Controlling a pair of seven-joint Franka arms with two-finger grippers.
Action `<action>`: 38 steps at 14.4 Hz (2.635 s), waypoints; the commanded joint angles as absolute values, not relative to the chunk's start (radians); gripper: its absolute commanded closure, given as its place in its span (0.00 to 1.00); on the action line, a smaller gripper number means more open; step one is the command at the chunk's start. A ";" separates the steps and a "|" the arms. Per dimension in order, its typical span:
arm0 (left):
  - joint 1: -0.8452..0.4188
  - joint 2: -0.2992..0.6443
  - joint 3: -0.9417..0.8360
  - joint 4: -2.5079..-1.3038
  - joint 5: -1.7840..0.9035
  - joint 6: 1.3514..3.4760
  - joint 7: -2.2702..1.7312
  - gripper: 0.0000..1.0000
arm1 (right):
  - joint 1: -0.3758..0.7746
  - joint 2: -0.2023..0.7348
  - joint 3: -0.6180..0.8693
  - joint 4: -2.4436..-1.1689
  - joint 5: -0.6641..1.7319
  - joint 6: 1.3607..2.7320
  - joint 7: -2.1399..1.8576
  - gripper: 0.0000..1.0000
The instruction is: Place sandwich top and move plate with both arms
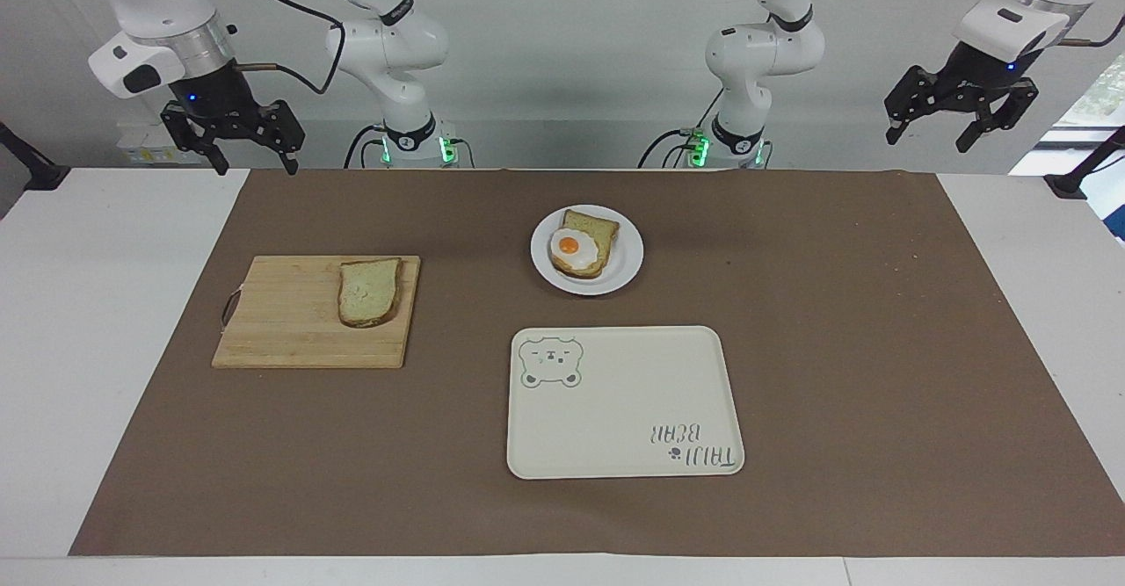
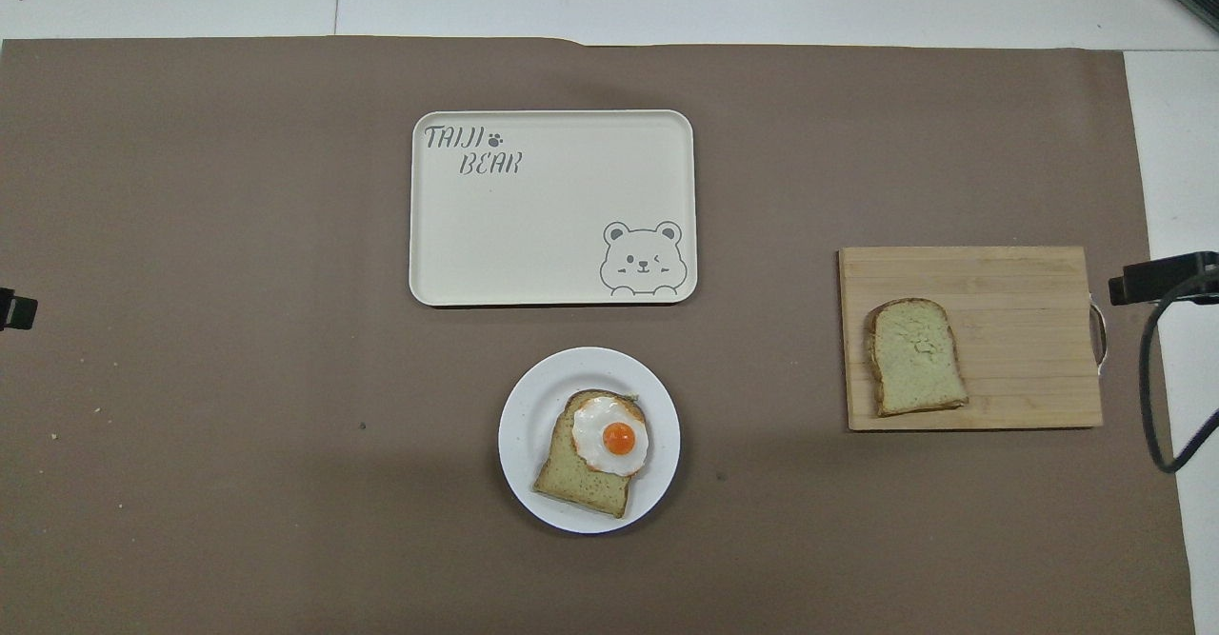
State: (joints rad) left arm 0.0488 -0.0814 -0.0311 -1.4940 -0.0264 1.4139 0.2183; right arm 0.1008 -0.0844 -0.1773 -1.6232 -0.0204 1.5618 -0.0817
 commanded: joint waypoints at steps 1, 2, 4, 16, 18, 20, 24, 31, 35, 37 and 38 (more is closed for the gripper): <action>0.051 -0.086 -0.032 -1.480 -0.015 1.391 0.210 0.00 | 0.094 -0.115 -0.172 -1.660 -0.006 1.585 -0.107 0.00; 0.051 -0.086 -0.032 -1.480 -0.015 1.391 0.210 0.00 | 0.094 -0.115 -0.172 -1.660 -0.006 1.585 -0.107 0.00; 0.051 -0.086 -0.032 -1.480 -0.015 1.391 0.210 0.00 | 0.092 -0.115 -0.172 -1.660 -0.006 1.585 -0.107 0.00; 0.051 -0.086 -0.032 -1.480 -0.015 1.391 0.210 0.00 | 0.092 -0.118 -0.172 -1.684 -0.006 1.585 -0.107 0.00; 0.051 -0.086 -0.032 -1.480 -0.015 1.391 0.210 0.00 | 0.086 -0.124 -0.172 -1.733 -0.006 1.626 -0.107 0.00; 0.051 -0.086 -0.032 -1.480 -0.015 1.391 0.210 0.00 | 0.092 -0.124 -0.172 -1.793 -0.006 1.689 -0.107 0.00; 0.051 -0.086 -0.032 -1.480 -0.015 1.391 0.210 0.00 | 0.094 -0.123 -0.172 -1.887 -0.006 1.796 -0.109 0.00; 0.051 -0.086 -0.032 -1.480 -0.015 1.390 0.210 0.00 | 0.107 -0.104 -0.169 -2.003 -0.006 1.949 -0.109 0.00; 0.051 -0.086 -0.032 -1.480 -0.015 1.391 0.210 0.00 | 0.104 -0.074 -0.169 -2.068 0.006 2.032 -0.124 0.00; 0.051 -0.086 -0.032 -1.480 -0.015 1.391 0.210 0.00 | 0.094 -0.043 -0.170 -2.089 0.070 2.055 -0.231 0.00; 0.051 -0.086 -0.032 -1.480 -0.015 1.390 0.210 0.00 | 0.086 -0.034 -0.170 -2.104 0.077 2.089 -0.271 0.00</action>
State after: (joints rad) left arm 0.0488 -0.0814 -0.0311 -1.4940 -0.0264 1.4138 0.2183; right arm 0.1097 -0.0482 -0.1748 -2.0711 0.0354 2.0337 -0.1772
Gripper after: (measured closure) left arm 0.000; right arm 0.000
